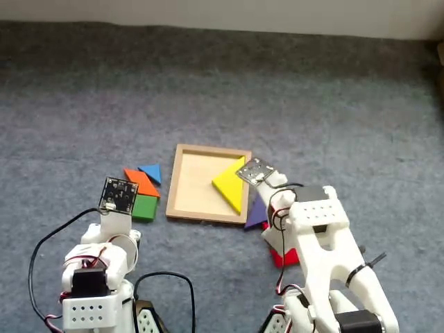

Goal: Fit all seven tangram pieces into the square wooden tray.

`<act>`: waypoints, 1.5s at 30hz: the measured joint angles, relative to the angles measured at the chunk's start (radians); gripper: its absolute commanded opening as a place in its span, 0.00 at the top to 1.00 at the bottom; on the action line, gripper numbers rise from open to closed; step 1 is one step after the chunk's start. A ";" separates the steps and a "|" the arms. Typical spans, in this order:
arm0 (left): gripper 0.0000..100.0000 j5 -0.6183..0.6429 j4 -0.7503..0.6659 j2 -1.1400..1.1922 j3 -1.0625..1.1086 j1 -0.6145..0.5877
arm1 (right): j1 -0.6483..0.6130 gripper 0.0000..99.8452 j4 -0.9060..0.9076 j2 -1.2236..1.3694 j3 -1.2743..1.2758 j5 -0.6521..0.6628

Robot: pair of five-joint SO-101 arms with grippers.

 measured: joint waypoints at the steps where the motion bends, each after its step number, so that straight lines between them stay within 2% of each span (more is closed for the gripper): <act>1: 0.99 0.000 0.000 0.000 0.000 0.000 | 0.000 0.79 -0.008 -0.008 0.000 -0.025; 7: 0.99 0.000 0.000 0.000 0.000 0.000 | 0.000 0.79 -0.087 -0.068 0.000 -0.183; 13: 0.99 0.000 0.000 0.000 0.000 0.000 | 0.000 0.79 -0.114 -0.072 0.000 -0.255; 18: 0.99 0.000 0.000 0.000 0.000 0.000 | -0.006 0.79 0.052 -0.084 -0.015 -0.258; 20: 0.99 0.000 0.000 0.000 0.000 0.000 | -0.044 0.79 0.132 -0.086 -0.041 -0.258; 26: 0.99 0.000 0.000 0.000 0.000 0.000 | -0.153 0.79 0.167 -0.086 -0.025 -0.176; 30: 0.99 0.000 0.000 0.000 0.000 0.000 | -0.175 0.79 0.100 -0.086 0.063 -0.158; 37: 0.99 0.000 0.000 0.000 0.000 0.000 | -0.173 0.79 -0.029 -0.104 0.183 -0.152; 45: 0.99 0.000 0.000 0.000 0.000 0.000 | -0.060 0.79 -0.089 -0.112 0.222 -0.014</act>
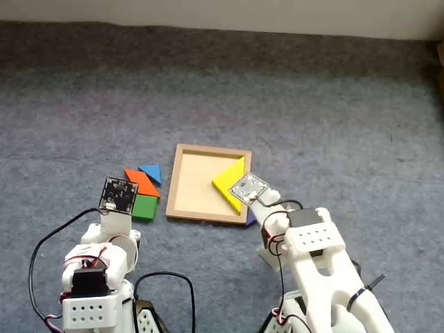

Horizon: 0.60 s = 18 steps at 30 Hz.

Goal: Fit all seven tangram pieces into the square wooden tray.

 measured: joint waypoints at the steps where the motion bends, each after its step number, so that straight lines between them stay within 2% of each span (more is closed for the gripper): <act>1: 0.99 0.000 0.000 0.000 0.000 0.000 | 0.005 0.78 -0.003 0.000 0.000 0.009; 7: 0.99 0.000 0.000 0.000 0.000 0.000 | 0.011 0.68 -0.003 -0.003 0.009 0.021; 18: 0.99 0.000 0.000 0.000 0.000 0.000 | 0.015 0.68 0.078 0.005 -0.032 0.075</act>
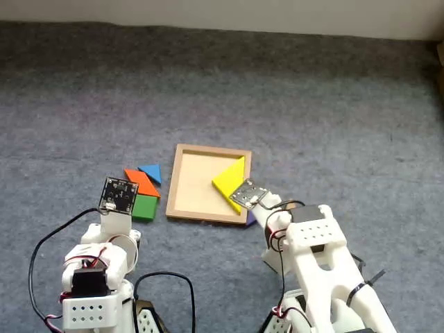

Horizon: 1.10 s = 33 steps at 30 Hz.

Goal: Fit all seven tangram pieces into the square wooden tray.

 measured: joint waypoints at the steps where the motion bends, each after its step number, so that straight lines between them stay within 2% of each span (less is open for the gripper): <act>1: 0.99 0.000 0.000 0.000 0.000 0.000 | 0.000 0.68 0.000 0.000 0.000 0.002; 7: 0.99 0.000 0.000 0.000 0.000 0.000 | 0.038 0.68 -0.002 0.000 -0.006 0.006; 11: 0.99 0.000 0.000 0.000 0.000 0.000 | 0.077 0.68 0.000 0.000 -0.006 0.078; 20: 0.99 0.000 0.000 0.000 0.000 0.000 | 0.149 0.68 -0.006 0.000 -0.006 0.133; 28: 0.99 0.000 0.000 0.000 0.000 0.000 | 0.157 0.68 -0.186 -0.002 0.080 0.150; 33: 0.99 0.000 0.000 0.000 0.000 0.000 | 0.157 0.68 -0.215 -0.014 0.120 0.152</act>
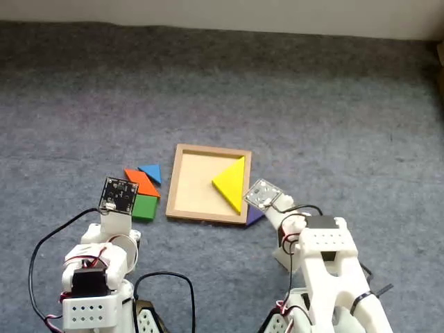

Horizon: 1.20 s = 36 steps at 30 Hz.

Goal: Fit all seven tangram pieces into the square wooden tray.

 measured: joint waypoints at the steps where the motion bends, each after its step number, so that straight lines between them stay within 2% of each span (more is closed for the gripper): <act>1: 0.99 0.000 0.000 0.000 0.000 0.000 | 0.000 0.69 0.000 0.000 0.002 0.000; 5: 0.99 0.000 0.000 0.000 0.000 0.000 | 0.000 0.77 0.000 0.000 0.002 0.000; 13: 0.99 0.000 0.000 0.000 0.000 0.000 | 0.002 0.78 -0.006 -0.002 0.002 0.000; 17: 0.99 0.000 0.000 0.000 0.000 0.000 | 0.002 0.82 0.011 -0.002 0.002 -0.002; 24: 0.99 0.000 0.000 0.000 0.000 0.000 | -0.075 0.83 0.063 0.014 -0.077 -0.210; 26: 0.99 0.000 0.000 0.000 0.000 0.000 | -0.089 0.82 0.078 0.015 -0.104 -0.258; 31: 0.99 0.000 0.000 0.000 0.000 0.000 | -0.104 0.68 0.196 0.015 -0.183 -0.281; 36: 0.99 0.000 0.000 0.000 0.000 0.000 | -0.104 0.66 0.350 0.015 -0.238 -0.264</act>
